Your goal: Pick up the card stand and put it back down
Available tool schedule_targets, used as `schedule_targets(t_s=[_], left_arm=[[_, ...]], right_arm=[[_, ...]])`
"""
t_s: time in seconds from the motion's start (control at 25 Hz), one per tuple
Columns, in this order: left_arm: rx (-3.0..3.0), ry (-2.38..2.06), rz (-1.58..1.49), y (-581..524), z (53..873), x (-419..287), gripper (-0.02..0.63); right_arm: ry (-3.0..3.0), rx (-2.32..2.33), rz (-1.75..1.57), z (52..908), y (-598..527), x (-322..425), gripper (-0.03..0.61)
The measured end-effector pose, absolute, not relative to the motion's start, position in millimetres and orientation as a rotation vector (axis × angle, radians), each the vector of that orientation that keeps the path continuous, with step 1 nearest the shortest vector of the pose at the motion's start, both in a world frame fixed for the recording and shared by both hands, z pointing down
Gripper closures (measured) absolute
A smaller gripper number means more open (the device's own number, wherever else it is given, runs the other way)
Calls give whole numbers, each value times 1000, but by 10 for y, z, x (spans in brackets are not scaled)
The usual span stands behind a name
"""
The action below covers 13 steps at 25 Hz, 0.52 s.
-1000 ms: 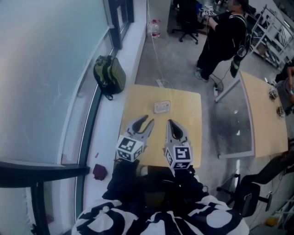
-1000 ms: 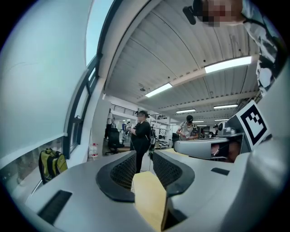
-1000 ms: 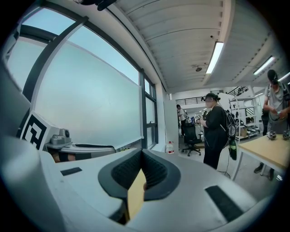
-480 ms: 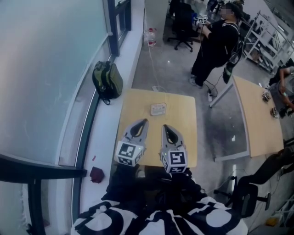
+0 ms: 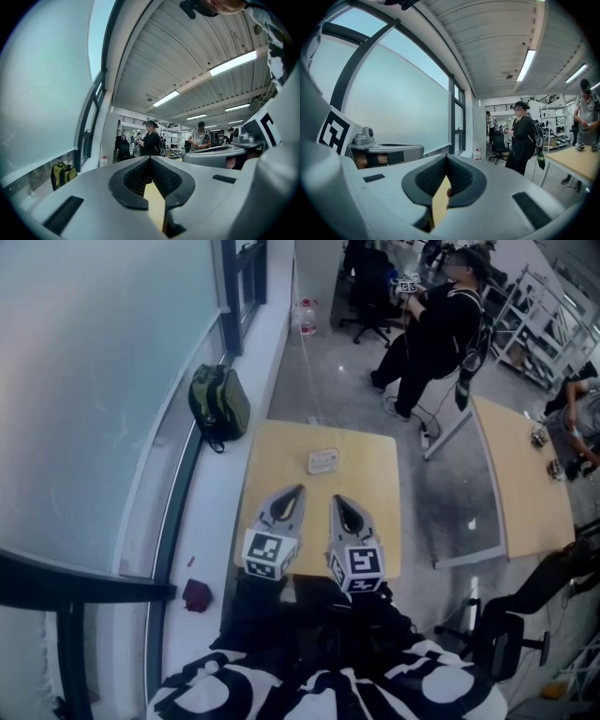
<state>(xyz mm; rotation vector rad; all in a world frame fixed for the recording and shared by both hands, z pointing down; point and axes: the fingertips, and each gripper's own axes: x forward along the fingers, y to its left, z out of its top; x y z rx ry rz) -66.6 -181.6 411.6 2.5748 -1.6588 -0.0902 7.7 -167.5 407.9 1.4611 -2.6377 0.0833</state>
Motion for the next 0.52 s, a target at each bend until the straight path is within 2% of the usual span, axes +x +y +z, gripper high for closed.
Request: schedule_targets(t_s=[0.52], left_arm=[[2524,-1675,-133,-1731,4109,-698,604]], right_arm=[[-2577,1458,80,4110,-1495,155,557]])
